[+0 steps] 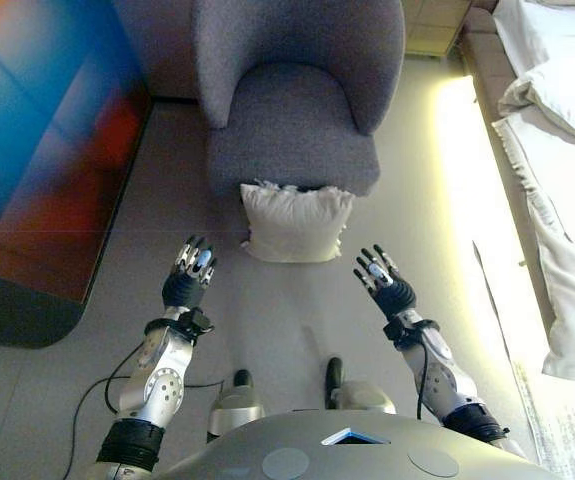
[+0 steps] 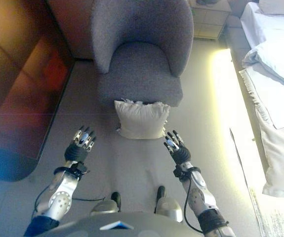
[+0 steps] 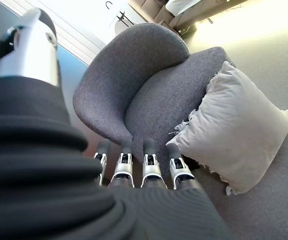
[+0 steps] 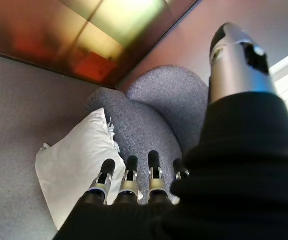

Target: Pick up the cushion and take it to the sofa

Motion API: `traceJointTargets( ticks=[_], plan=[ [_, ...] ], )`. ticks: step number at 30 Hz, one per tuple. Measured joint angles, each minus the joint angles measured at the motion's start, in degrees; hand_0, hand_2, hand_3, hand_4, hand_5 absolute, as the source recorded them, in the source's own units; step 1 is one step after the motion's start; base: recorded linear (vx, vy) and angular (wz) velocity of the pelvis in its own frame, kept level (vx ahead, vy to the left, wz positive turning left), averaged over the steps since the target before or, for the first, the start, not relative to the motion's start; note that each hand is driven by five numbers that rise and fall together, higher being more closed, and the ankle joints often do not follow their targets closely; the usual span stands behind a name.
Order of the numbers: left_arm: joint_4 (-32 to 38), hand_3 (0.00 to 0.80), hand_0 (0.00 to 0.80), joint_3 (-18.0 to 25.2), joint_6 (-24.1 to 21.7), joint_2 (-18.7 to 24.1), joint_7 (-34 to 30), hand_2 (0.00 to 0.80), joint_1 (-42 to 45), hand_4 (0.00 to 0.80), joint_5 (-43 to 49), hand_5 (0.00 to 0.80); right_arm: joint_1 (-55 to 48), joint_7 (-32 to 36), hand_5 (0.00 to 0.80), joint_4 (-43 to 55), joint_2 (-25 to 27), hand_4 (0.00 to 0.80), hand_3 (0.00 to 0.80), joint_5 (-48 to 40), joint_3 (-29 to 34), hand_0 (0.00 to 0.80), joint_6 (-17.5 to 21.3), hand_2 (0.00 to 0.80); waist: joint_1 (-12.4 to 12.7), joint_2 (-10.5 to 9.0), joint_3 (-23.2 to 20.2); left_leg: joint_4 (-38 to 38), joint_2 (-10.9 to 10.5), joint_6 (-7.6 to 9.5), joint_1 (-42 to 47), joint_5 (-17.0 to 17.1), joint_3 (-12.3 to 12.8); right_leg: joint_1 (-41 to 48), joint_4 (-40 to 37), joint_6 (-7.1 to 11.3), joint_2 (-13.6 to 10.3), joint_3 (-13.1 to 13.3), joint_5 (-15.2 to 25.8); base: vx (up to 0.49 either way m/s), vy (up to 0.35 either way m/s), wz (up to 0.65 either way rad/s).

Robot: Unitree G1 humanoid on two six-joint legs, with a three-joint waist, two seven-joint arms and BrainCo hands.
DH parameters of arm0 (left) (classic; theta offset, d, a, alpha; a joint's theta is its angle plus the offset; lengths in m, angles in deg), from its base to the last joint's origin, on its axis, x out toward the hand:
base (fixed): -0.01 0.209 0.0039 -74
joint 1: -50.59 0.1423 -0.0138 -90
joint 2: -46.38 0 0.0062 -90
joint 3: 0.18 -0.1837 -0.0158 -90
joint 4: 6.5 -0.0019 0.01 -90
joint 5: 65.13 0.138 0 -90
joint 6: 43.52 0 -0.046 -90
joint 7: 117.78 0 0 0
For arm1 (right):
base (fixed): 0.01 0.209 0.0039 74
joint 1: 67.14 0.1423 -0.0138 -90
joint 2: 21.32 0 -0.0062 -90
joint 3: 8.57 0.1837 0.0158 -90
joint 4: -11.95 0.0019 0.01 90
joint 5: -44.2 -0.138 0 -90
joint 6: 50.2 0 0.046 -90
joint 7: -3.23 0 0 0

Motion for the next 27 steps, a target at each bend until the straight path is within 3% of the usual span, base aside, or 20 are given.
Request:
traceJointTargets(
  ticks=[14, 27],
  plan=[
    [0.14, 0.0, 0.0, 0.0, 0.0, 0.03, 0.01, 0.0, 0.26, 0.0, 0.1, 0.0, -0.99, -0.47, 0.0, 0.02, 0.05, 0.0, 0.0, 0.04, -0.02, 0.0, -0.26, 0.0, -0.06, 0.28, -1.11, -0.09, 0.05, -0.02, 0.03, 0.01, 0.0, -0.06, -0.04, -0.02, 0.03, 0.15, -0.01, 0.01, 0.001, 0.0],
    [1.63, 0.0, 0.0, 0.02, -0.65, 0.04, 0.26, 0.0, 3.57, 0.0, 2.23, 0.0, -2.66, 1.4, 0.0, 0.83, 1.2, 0.0, 0.0, 0.27, 0.04, 0.0, -3.12, 0.0, -0.09, 0.89, -0.68, 0.39, 0.5, -0.16, -0.17, -0.01, 0.23, -0.15, -0.29, -0.29, 0.43, 0.46, -0.25, 0.003, -0.031, -0.01]
  ],
)
